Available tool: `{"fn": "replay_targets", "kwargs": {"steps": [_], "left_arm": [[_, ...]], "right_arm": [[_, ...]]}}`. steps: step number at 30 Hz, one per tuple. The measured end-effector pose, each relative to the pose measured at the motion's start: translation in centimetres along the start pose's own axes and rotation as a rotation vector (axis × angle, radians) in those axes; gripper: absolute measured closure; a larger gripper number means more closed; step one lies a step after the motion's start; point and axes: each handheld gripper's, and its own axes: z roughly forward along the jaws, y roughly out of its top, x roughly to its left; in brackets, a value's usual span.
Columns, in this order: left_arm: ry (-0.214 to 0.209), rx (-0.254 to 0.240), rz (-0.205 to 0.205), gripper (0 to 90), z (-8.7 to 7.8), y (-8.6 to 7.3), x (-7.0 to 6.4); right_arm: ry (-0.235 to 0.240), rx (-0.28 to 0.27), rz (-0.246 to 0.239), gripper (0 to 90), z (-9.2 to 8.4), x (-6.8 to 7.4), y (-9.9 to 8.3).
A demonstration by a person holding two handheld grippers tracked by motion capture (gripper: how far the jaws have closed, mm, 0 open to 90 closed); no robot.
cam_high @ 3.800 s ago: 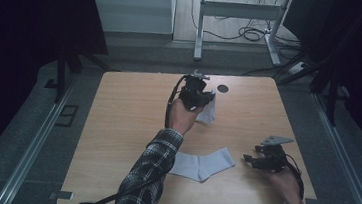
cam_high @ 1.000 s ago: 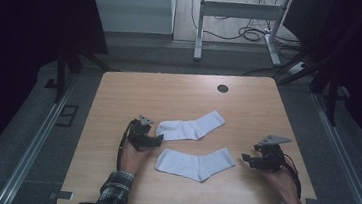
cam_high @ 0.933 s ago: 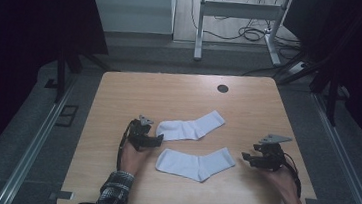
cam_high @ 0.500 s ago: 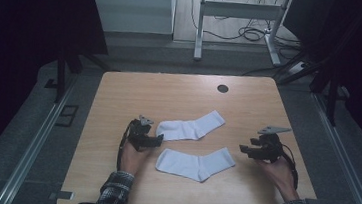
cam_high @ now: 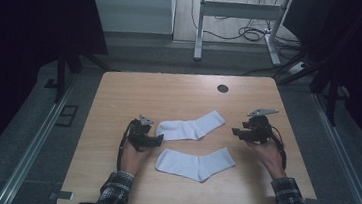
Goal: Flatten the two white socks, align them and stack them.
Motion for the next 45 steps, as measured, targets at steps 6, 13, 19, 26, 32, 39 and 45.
{"fn": "replay_targets", "kwargs": {"steps": [6,13,19,26,32,39,45], "left_arm": [[-0.001,-0.001,0.001,21.2,0.0,0.0,0.0],[-0.001,-0.002,0.001,21.3,0.0,0.0,0.0],[-0.001,-0.002,0.001,21.3,0.0,0.0,0.0],[-0.001,-0.003,0.000,21.3,0.0,0.0,-0.1],[-0.031,-0.019,0.027,29.1,-0.2,-0.1,-0.2],[-0.095,-0.038,0.063,69.1,-0.3,-0.1,-0.7],[-0.119,-0.035,0.072,85.9,-0.1,0.1,-0.8]], "right_arm": [[-0.014,-0.009,-0.049,43.9,2.1,0.3,1.7],[-0.043,-0.006,-0.075,45.3,4.6,0.5,2.4],[-0.044,-0.012,-0.060,45.1,6.0,0.2,2.2],[-0.036,-0.012,-0.049,45.3,7.4,0.2,2.2],[0.011,0.007,-0.025,63.6,8.1,0.1,2.1],[0.042,0.043,-0.046,77.5,7.1,0.8,1.6],[0.036,0.059,-0.074,78.7,6.5,1.3,1.3]]}}
